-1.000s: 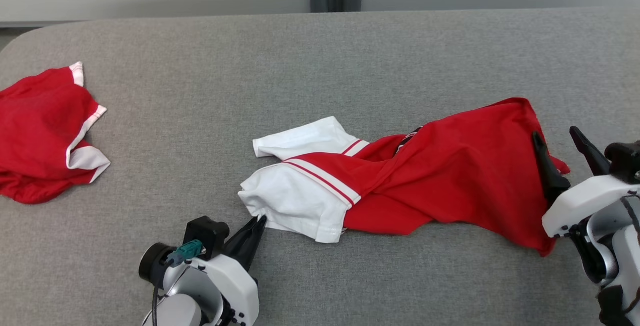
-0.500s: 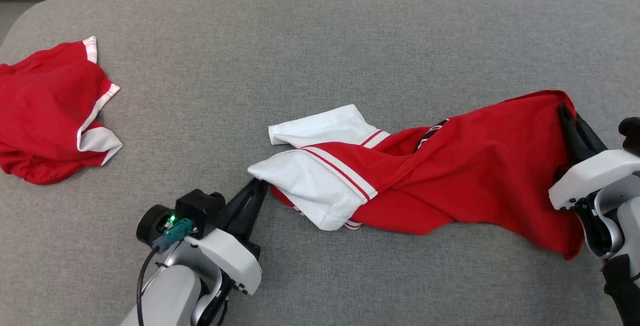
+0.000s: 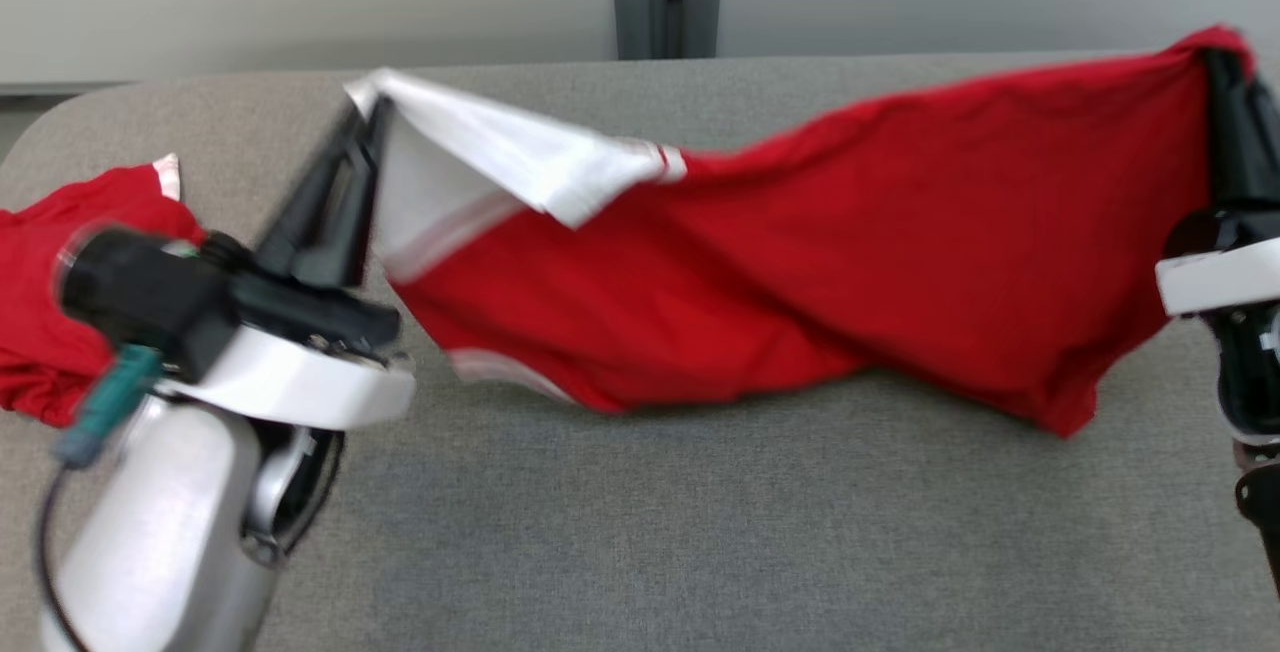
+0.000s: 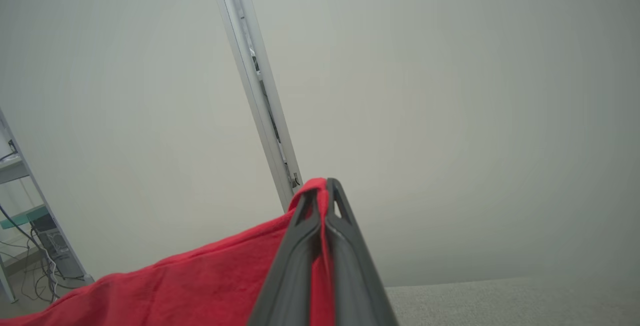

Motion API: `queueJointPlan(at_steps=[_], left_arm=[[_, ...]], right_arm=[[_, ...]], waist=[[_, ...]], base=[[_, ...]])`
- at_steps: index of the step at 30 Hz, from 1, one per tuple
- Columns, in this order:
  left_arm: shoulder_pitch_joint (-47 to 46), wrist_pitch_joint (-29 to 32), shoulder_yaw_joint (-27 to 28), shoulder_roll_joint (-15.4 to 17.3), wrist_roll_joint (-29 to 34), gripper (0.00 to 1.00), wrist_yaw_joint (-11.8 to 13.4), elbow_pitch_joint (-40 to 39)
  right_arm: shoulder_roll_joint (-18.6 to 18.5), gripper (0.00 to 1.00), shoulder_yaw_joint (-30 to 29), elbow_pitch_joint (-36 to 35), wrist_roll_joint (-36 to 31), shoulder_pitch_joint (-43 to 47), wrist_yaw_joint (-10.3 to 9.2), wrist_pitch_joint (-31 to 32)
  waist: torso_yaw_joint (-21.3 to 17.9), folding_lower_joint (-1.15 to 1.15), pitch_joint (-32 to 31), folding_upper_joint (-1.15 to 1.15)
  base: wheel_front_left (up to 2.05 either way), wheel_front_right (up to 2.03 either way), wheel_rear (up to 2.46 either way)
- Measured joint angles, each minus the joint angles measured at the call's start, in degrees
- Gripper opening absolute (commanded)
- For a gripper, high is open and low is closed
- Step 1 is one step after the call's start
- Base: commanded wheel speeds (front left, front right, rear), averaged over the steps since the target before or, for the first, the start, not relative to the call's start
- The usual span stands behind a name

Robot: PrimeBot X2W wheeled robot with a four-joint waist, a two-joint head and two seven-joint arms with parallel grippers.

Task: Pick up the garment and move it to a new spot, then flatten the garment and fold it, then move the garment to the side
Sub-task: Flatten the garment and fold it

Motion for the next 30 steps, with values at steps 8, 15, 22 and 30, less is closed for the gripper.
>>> queueJointPlan(at_steps=[8, 15, 22, 30], left_arm=[[-10.09, 1.37, 4.88, 2.79, 2.42, 0.00, 3.01, -15.82], [-14.06, 4.92, 5.31, 3.53, 2.48, 0.00, 3.27, -17.85], [-15.90, 6.98, 4.39, 3.24, 0.83, 0.00, 2.80, -15.88], [-27.99, 8.12, 2.00, 1.83, -1.78, 0.00, -2.26, 1.00]], right_arm=[[1.62, 0.00, -7.33, -14.23, 5.03, 0.66, -0.01, 5.78], [3.75, 0.00, -8.91, -17.91, 3.56, 0.52, -0.01, 9.82], [5.47, 0.00, -9.39, -18.63, 2.45, 0.28, -0.01, 12.71], [5.04, 0.00, -6.55, -7.99, 0.43, -10.21, -0.01, 14.45]], waist=[[-1.15, 0.00, -3.76, 0.00], [-2.51, 0.00, -4.83, 0.00], [-3.19, 0.00, -4.19, 0.00], [-2.94, 0.00, -1.00, 0.00]], base=[[0.00, 0.00, 0.00], [0.00, 0.00, 0.00], [0.00, 0.00, 0.00], [0.00, 0.00, 0.00]])
